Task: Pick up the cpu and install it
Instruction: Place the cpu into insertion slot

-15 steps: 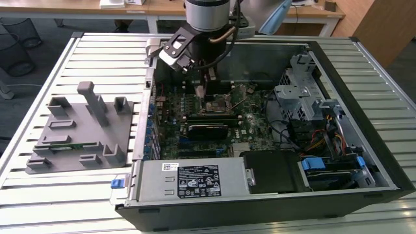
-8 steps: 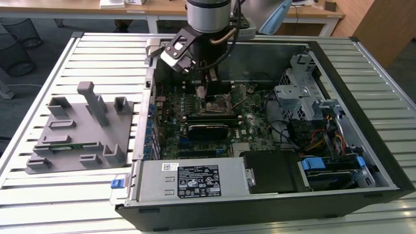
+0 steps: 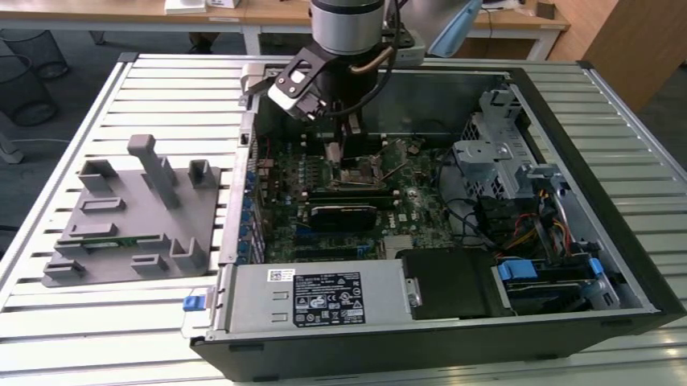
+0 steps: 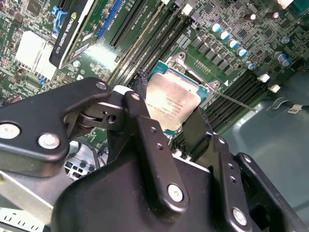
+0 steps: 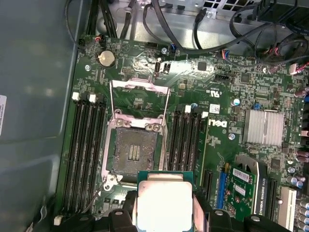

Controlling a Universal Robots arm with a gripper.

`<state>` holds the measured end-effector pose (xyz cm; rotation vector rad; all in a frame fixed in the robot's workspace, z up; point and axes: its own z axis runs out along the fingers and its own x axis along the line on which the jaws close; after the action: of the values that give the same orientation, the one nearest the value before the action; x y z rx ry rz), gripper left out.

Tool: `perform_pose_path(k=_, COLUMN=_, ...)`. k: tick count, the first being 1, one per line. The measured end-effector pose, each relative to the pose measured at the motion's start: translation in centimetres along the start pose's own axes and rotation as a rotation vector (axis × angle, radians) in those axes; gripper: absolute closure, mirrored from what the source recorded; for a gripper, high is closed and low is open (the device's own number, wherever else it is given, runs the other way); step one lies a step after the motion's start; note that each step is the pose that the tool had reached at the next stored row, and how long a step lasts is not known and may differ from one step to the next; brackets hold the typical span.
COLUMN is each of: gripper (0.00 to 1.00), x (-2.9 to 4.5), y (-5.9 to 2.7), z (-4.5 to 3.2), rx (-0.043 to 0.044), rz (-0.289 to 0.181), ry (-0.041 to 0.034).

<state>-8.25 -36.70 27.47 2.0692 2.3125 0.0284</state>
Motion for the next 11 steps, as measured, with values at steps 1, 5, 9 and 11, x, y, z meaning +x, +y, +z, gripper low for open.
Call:
perform_pose_path(k=1, gripper=0.46, x=0.00, y=0.00, z=0.00, rx=-0.0001, rz=0.000, ry=0.0000)
perform_pose_path(k=5, gripper=0.46, x=0.03, y=0.03, z=0.09, rx=-0.0002, rz=0.001, ry=0.0001)
perform_pose_path(k=9, gripper=0.46, x=0.19, y=0.10, z=0.46, rx=0.0000, rz=0.004, ry=0.0005)
perform_pose_path(k=11, gripper=0.46, x=0.32, y=0.21, z=0.72, rx=0.0001, rz=0.009, ry=0.0003)
